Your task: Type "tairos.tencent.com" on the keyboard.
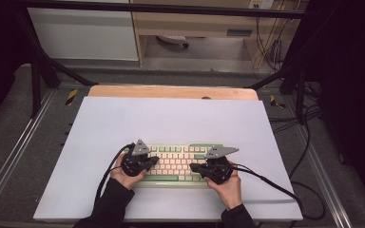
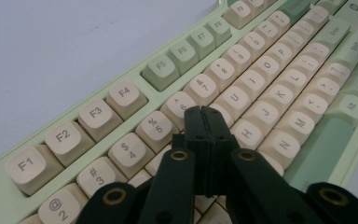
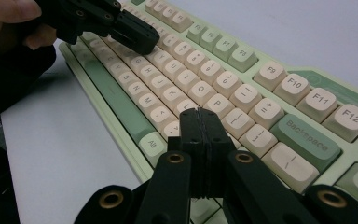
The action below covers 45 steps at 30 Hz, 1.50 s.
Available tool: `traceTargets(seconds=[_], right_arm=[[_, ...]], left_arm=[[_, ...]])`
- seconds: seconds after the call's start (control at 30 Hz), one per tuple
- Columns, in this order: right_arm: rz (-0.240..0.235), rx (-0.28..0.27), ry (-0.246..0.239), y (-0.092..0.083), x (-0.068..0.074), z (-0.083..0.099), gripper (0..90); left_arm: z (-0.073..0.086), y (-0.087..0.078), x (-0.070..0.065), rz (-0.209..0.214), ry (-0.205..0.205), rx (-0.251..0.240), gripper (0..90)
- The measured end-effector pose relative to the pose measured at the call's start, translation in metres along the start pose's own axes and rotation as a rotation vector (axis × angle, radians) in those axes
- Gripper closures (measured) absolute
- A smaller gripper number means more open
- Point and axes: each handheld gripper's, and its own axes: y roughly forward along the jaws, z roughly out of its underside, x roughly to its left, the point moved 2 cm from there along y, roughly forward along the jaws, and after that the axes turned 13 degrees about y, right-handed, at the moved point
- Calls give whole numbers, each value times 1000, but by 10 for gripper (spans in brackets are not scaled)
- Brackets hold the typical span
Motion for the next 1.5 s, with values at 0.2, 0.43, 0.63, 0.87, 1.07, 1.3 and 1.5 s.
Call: traceTargets(seconds=[0.2, 0.43, 0.63, 0.87, 1.07, 1.3, 1.5], right_arm=[[-1, -5, 3, 0, 0, 0, 885], [2, -2, 12, 1, 0, 0, 900], [2, 0, 12, 0, 0, -1, 900], [-3, 1, 23, 0, 0, -5, 900], [-18, 10, 18, 10, 6, -12, 900], [-22, 38, 9, 24, 8, -8, 900], [-22, 61, 10, 31, 10, -1, 900]], left_arm=[[2, -20, -2, 9, 7, -27, 899], [8, -34, -1, 6, 5, -34, 899], [20, -47, 1, -11, -7, -34, 899], [40, -61, 9, -37, -38, -24, 898], [50, -69, 12, -45, -48, -28, 898], [56, -72, 13, -42, -59, -32, 898], [59, -71, 13, -40, -60, -31, 898]])
